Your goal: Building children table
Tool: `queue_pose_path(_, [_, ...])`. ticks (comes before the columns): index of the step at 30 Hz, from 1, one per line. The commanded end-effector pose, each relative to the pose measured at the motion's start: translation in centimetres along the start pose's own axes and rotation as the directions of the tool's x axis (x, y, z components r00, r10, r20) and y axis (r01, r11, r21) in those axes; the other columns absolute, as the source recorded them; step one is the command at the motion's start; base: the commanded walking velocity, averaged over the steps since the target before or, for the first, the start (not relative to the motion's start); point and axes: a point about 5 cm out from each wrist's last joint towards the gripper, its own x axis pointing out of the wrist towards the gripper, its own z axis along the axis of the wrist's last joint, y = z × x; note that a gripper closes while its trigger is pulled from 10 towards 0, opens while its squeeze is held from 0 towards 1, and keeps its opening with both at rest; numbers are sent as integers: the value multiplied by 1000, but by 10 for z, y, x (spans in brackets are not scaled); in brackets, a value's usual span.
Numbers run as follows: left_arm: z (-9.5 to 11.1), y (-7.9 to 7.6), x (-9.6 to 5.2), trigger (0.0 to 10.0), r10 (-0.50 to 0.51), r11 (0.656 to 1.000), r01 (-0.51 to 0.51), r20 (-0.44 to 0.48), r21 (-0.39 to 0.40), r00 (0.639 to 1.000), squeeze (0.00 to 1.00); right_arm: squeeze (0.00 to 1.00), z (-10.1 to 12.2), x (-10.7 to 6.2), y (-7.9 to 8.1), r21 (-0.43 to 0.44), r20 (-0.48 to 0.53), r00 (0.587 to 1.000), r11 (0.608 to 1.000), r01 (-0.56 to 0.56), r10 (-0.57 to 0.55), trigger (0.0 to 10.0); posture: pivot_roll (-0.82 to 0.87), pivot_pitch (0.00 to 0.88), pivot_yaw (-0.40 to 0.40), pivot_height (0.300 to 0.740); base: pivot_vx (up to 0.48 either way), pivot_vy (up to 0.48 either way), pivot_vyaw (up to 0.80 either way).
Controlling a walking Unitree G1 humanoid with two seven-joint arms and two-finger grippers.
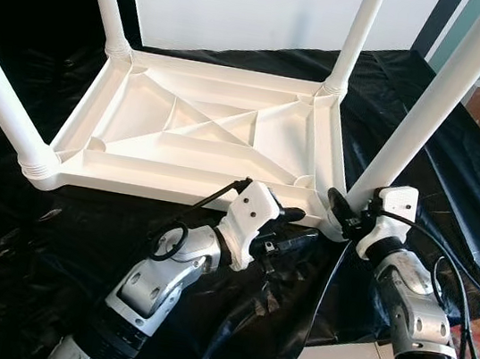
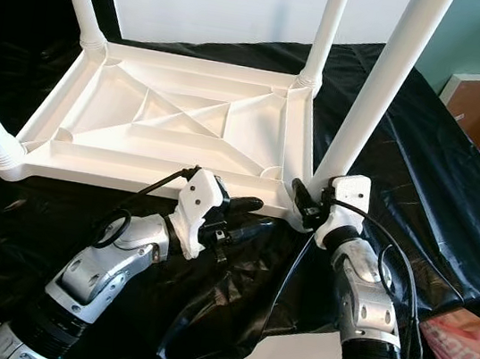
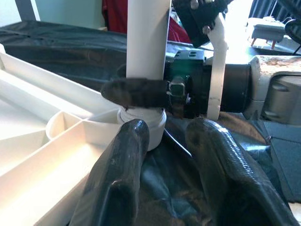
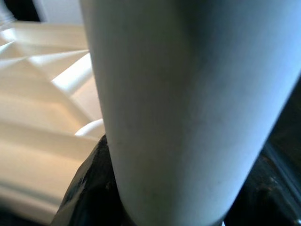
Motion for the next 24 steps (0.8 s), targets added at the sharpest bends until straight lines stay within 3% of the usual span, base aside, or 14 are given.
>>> queue_pose_path(1, [-6,-2,-1,10000,-24,1000,24,-27,-1,999,0,0,-13,-5,3,23,-69,996,998,64,-62,10000,-23,102,-26,740,0,0,0])
queue_pose_path(3, [-6,-2,-1,10000,-24,1000,24,-27,-1,999,0,0,-13,-5,3,23,-69,996,998,64,-62,10000,-23,102,-26,740,0,0,0])
queue_pose_path(9, [-7,1,0,10000,21,1000,-21,-34,-7,999,0,0,-15,-7,16,56,-90,974,975,214,-209,10000,-18,100,-37,740,0,0,0])
queue_pose_path(19, [-7,2,0,10000,34,999,-35,-36,-16,999,0,0,-15,-9,20,56,-95,962,963,262,-256,10000,-16,98,-42,740,0,0,0])
queue_pose_path(20, [-7,3,1,10000,50,999,-50,-38,-8,998,0,0,-15,-11,24,50,-95,943,945,325,-319,10000,-12,96,-48,740,0,0,0])
queue_pose_path(24, [-7,4,1,10000,64,998,-64,-43,2,997,0,0,-13,-12,26,50,-86,932,932,358,-353,10000,-10,89,-45,740,0,0,0])
